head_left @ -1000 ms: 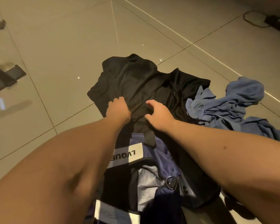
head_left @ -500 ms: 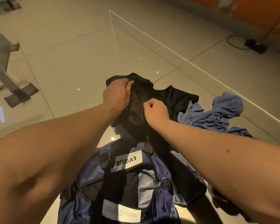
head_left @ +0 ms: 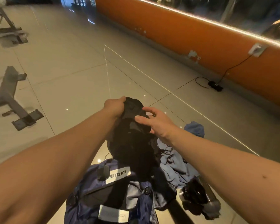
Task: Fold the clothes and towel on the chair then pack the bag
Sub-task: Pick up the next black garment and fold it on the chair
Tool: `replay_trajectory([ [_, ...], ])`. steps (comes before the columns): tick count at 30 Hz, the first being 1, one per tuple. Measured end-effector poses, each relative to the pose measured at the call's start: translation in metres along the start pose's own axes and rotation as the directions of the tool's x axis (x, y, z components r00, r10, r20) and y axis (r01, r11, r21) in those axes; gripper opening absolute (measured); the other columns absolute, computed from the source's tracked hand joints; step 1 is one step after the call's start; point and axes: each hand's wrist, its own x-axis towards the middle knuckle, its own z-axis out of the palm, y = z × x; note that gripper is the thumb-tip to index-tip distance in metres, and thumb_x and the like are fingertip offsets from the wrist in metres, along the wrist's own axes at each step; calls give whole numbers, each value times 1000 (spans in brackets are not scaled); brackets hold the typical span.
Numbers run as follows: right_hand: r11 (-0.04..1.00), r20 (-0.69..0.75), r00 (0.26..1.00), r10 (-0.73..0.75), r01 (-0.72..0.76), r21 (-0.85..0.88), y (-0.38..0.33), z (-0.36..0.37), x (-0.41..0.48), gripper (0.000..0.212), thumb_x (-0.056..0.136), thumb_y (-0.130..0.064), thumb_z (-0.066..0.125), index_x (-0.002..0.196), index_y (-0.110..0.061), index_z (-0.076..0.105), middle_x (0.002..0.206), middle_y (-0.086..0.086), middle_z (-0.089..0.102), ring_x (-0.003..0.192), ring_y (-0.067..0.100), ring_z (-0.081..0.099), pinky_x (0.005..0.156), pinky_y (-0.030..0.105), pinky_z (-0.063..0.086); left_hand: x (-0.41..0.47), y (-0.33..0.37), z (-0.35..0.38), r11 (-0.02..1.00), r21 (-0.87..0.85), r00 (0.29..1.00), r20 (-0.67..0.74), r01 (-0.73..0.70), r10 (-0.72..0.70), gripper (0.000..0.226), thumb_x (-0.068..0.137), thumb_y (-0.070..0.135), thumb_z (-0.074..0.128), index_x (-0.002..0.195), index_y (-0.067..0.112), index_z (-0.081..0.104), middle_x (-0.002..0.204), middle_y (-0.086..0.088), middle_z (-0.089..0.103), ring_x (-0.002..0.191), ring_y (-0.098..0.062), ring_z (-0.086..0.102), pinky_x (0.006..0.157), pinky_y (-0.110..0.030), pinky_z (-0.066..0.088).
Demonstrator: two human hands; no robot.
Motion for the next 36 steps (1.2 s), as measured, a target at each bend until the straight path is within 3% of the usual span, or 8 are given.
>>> replay_trajectory([
  [3,1000,40,999,-15,14,17,-30,-9,-44,75,67,-26,92,133,-24,55,119,12,70,101,27,74,96,47,57,-44,12,-9,989,-133,988,150,69,-48,56,72,43,72,113,4,73,100,-17,77,90,-38,76,90,-51,60],
  [8,997,-182,982,-61,50,-64,-70,-6,-125,18,91,-15,70,108,-17,72,107,14,73,101,30,72,93,52,58,-156,37,-24,985,-164,931,365,47,17,31,89,37,72,98,8,73,90,-10,73,80,-26,70,77,-37,57],
  [12,1000,-299,954,-13,7,-19,-100,-2,-200,15,94,-13,62,102,-10,74,104,20,74,100,34,72,89,52,59,-241,48,-37,997,-74,845,531,-35,69,44,83,55,76,84,11,70,70,-4,63,57,-16,59,64,-29,49],
  [15,1000,-326,945,-10,5,-16,-113,-2,-256,14,94,-9,62,102,-7,73,100,18,74,93,29,73,83,41,62,-293,37,-38,956,104,837,515,-275,185,93,62,76,80,131,17,56,118,-11,70,106,-25,69,97,-46,56],
  [20,993,-428,898,101,-63,102,-102,-12,-328,21,87,-7,69,106,1,69,99,20,73,83,27,74,61,30,61,-371,6,-29,906,191,796,566,-378,212,135,47,83,81,156,33,19,154,-14,44,131,-31,55,111,-51,47],
  [25,941,-465,858,219,-59,334,-56,-23,-364,30,87,-4,69,116,-2,65,107,21,72,92,30,74,69,36,64,-397,-51,-13,858,304,802,568,-413,185,97,69,70,80,139,24,31,130,-6,54,114,-19,60,98,-39,53],
  [30,913,-434,860,270,-84,400,-3,-39,-384,23,94,-2,60,109,-14,73,111,16,72,103,28,69,96,43,56,-406,-96,6,853,283,754,632,-439,178,13,99,35,64,103,23,63,99,-1,63,93,-17,60,78,-30,47],
  [36,936,-457,848,268,-118,331,32,-61,-410,33,85,7,70,114,-8,69,109,20,69,101,34,71,90,46,60,-414,-105,20,881,288,711,699,-374,73,25,104,25,54,99,5,68,97,-13,69,94,-21,65,80,-34,50],
])
